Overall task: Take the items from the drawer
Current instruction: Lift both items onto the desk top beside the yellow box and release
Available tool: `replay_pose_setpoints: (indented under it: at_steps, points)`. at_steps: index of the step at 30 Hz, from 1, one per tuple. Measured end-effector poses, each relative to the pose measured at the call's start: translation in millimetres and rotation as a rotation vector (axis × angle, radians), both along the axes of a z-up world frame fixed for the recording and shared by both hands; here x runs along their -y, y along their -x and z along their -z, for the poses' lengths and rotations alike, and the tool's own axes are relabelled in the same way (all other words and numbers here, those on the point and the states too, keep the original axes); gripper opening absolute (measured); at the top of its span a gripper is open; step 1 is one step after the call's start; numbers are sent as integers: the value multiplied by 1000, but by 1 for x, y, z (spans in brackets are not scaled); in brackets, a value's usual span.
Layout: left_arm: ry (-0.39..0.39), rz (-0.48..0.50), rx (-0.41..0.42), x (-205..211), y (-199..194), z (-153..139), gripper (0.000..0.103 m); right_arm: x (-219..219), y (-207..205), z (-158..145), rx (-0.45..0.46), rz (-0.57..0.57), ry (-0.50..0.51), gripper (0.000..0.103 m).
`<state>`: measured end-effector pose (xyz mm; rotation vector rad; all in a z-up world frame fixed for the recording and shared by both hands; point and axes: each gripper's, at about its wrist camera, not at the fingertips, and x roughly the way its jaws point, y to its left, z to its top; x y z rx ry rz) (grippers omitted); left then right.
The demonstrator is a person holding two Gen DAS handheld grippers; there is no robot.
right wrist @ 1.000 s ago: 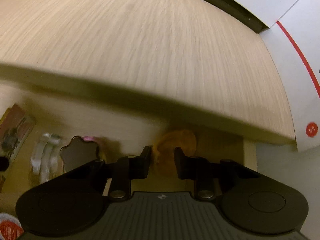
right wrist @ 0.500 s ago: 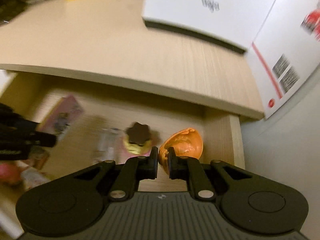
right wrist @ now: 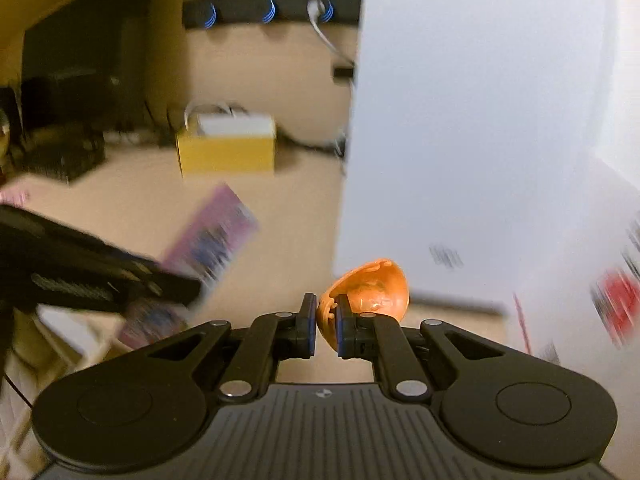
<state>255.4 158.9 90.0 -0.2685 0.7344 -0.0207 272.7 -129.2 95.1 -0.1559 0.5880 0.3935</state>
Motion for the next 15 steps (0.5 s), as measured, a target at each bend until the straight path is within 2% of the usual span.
replay_pose_setpoints:
  at_steps: [2, 4, 7, 12, 15]
  points:
    - [-11, -28, -18, -6, -29, 18, 26, -19, -28, 10, -7, -25, -3, 9]
    - [13, -39, -52, -16, -50, 37, 26, -37, -56, 31, -42, -39, 27, 9]
    - [4, -32, -99, -21, -64, 57, 29, -54, -78, 59, -84, -50, 69, 10]
    - [21, -38, -114, -36, -70, 66, 29, -73, -80, 87, -131, -81, 76, 10]
    - [11, -29, -113, -35, -68, 60, 29, -74, -75, 85, -111, -70, 82, 19]
